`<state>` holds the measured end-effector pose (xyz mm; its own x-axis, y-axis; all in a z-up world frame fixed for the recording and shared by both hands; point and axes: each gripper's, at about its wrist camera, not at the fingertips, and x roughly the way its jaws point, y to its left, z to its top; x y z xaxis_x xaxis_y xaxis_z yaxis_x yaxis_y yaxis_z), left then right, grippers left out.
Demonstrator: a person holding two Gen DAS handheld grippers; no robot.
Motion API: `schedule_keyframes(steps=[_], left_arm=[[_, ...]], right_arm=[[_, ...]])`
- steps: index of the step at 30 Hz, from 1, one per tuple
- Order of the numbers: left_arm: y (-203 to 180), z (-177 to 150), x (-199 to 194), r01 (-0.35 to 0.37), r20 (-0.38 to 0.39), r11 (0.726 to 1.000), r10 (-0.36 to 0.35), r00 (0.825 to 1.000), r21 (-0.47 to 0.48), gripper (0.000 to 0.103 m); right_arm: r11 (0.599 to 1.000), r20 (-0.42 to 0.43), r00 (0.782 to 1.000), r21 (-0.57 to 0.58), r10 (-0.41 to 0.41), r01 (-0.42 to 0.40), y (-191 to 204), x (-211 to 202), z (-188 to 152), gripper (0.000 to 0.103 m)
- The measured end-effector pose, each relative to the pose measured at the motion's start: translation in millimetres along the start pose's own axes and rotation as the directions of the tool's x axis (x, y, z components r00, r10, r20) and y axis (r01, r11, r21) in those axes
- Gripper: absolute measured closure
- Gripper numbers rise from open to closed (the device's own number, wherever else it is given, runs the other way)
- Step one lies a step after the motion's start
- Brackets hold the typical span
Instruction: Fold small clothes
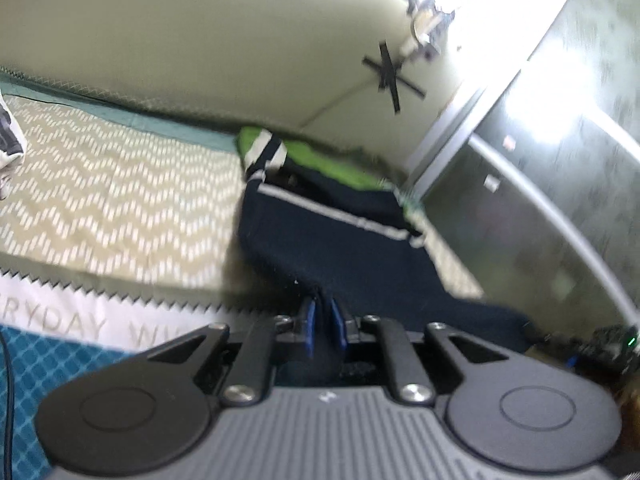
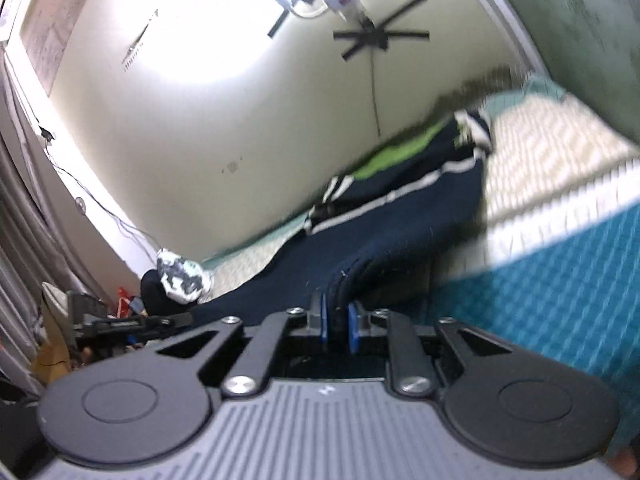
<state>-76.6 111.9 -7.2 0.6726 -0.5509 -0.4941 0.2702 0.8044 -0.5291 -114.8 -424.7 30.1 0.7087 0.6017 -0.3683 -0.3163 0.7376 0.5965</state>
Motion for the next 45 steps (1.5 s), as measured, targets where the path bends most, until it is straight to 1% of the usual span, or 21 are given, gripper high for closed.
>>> schedule_keyframes(steps=[6,9,11,12,13,14,15,17,22,25,26,27,28,30,33,35,37,39,40,41,45], left_arm=[[0.6,43.8,33.4,0.004,0.036,0.998,-0.002,0.999,-0.069,0.094],[-4.6,79.9,68.4,-0.027,0.044,0.998,0.029,0.999,-0.065,0.094],[-4.8,103.9,106.3,-0.096,0.050,0.992,0.100,0.994,-0.077,0.087],[-1.2,112.8,125.6,-0.162,0.048,0.982,0.168,0.985,-0.096,0.080],[3.6,118.0,140.5,-0.242,0.034,0.964,0.247,0.968,-0.113,0.070],[8.8,118.9,150.5,-0.306,0.013,0.944,0.310,0.951,-0.126,0.070],[14.0,115.4,154.3,-0.323,0.000,0.937,0.326,0.945,-0.133,0.070],[24.4,101.9,149.6,-0.282,0.001,0.953,0.284,0.959,-0.112,0.057],[28.1,80.7,147.6,-0.287,-0.009,0.958,0.286,0.958,-0.029,0.055],[11.0,74.8,161.0,-0.299,-0.016,0.951,0.302,0.953,0.081,0.059],[5.3,71.5,166.5,-0.304,-0.015,0.944,0.308,0.951,0.126,0.069],[-0.9,67.9,172.3,-0.314,-0.011,0.933,0.321,0.947,0.177,0.083],[-4.1,64.6,177.8,-0.335,-0.011,0.916,0.346,0.938,0.219,0.096],[-2.6,62.9,176.2,-0.372,0.023,0.902,0.377,0.926,0.219,0.096],[11.8,69.1,158.8,-0.354,0.075,0.928,0.347,0.935,0.115,0.096],[19.3,70.4,153.8,-0.319,0.080,0.946,0.314,0.946,0.056,0.094],[17.7,70.2,157.3,-0.319,0.055,0.945,0.315,0.947,0.073,0.092],[12.4,71.3,158.8,-0.339,0.064,0.933,0.333,0.941,0.119,0.077],[10.8,73.9,158.9,-0.343,0.078,0.930,0.336,0.939,0.130,0.065],[10.3,78.4,158.8,-0.344,0.091,0.929,0.334,0.938,0.135,0.060],[11.7,99.0,176.4,-0.345,0.084,0.926,0.336,0.938,0.153,0.059]], right_arm=[[1.000,0.009,1.000,0.002,-0.002,0.002,-31.6,35.2,46.4,0.090],[0.999,0.001,0.999,0.006,-0.037,0.037,-40.9,76.1,74.5,0.090],[0.995,0.008,0.995,0.018,-0.100,0.099,-47.6,113.3,92.3,0.086],[0.990,0.020,0.990,0.025,-0.139,0.139,-52.3,128.6,102.9,0.079],[0.979,0.028,0.979,0.016,-0.203,0.203,-56.4,143.6,111.1,0.056],[0.962,0.044,0.961,-0.016,-0.273,0.274,-59.7,153.1,115.3,0.038],[0.949,0.066,0.948,-0.040,-0.311,0.314,-60.4,155.4,114.8,0.039],[0.958,0.069,0.960,-0.071,-0.272,0.276,-61.9,146.5,106.4,0.039],[0.928,0.071,0.959,-0.243,-0.274,0.283,-51.0,130.3,63.5,0.040],[0.898,0.053,0.944,-0.296,-0.326,0.327,-50.0,146.4,50.7,0.048],[0.902,0.034,0.946,-0.292,-0.322,0.317,-54.0,152.4,49.1,0.057],[0.905,0.009,0.947,-0.290,-0.322,0.311,-58.5,157.8,48.1,0.070],[0.898,-0.003,0.941,-0.300,-0.340,0.323,-61.6,163.1,46.4,0.100],[0.886,0.052,0.928,-0.282,-0.370,0.369,-67.3,153.4,48.5,0.102],[0.910,0.095,0.922,-0.151,-0.374,0.385,-83.8,123.3,51.7,0.103],[0.904,0.053,0.917,-0.158,-0.395,0.398,-85.1,124.9,43.9,0.103],[0.885,0.058,0.912,-0.220,-0.407,0.409,-75.9,128.8,37.7,0.103],[0.874,0.091,0.907,-0.242,-0.412,0.421,-67.1,127.5,40.2,0.084],[0.878,0.120,0.908,-0.232,-0.401,0.419,-65.0,124.4,43.5,0.051],[0.878,0.149,0.906,-0.226,-0.397,0.422,-62.3,122.7,47.8,0.049],[0.871,0.156,0.905,-0.248,-0.396,0.424,-56.9,136.9,65.7,0.051]])
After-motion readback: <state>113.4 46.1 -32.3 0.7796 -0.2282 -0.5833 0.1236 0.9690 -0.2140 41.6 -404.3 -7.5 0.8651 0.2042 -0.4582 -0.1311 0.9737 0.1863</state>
